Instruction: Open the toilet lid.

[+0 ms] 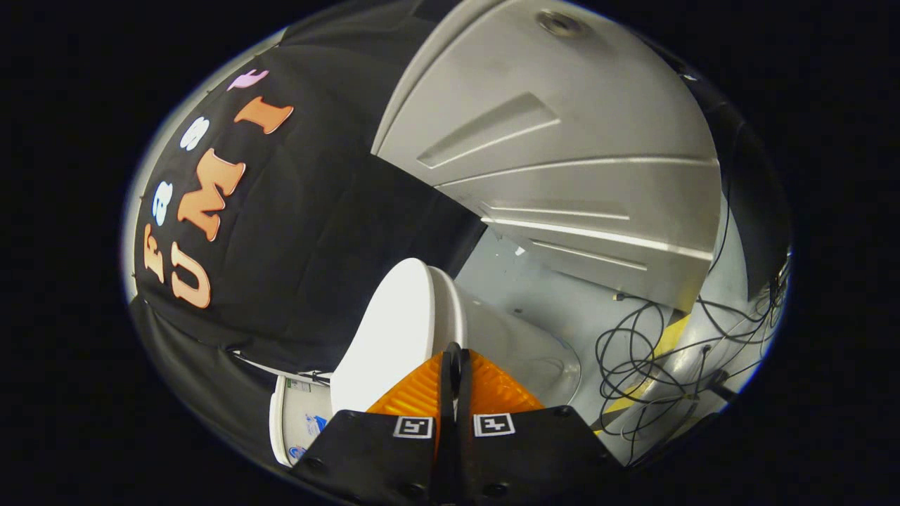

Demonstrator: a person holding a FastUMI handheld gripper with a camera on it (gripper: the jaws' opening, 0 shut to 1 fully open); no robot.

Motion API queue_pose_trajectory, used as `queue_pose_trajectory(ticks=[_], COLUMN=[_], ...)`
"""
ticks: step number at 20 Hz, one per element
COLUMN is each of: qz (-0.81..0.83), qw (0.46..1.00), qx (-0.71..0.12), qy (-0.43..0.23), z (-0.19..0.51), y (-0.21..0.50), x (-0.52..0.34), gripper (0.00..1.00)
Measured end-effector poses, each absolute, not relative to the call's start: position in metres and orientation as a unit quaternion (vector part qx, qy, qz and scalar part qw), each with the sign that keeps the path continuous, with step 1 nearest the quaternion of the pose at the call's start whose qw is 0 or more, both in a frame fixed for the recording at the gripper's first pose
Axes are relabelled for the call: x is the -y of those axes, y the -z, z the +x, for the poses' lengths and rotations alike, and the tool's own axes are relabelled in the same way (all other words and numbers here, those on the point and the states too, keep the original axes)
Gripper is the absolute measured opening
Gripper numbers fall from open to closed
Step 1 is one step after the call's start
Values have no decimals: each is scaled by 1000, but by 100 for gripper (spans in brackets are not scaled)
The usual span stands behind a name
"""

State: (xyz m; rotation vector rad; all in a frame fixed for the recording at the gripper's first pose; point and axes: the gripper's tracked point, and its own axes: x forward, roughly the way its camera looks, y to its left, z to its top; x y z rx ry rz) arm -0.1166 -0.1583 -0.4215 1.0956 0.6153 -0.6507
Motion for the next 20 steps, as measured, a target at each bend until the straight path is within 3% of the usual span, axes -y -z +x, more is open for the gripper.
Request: queue_pose_trajectory(ticks=[20], qz=[410], qw=[841], qx=[-205], qy=[289], z=[-43], y=[265], x=[134], gripper=[7])
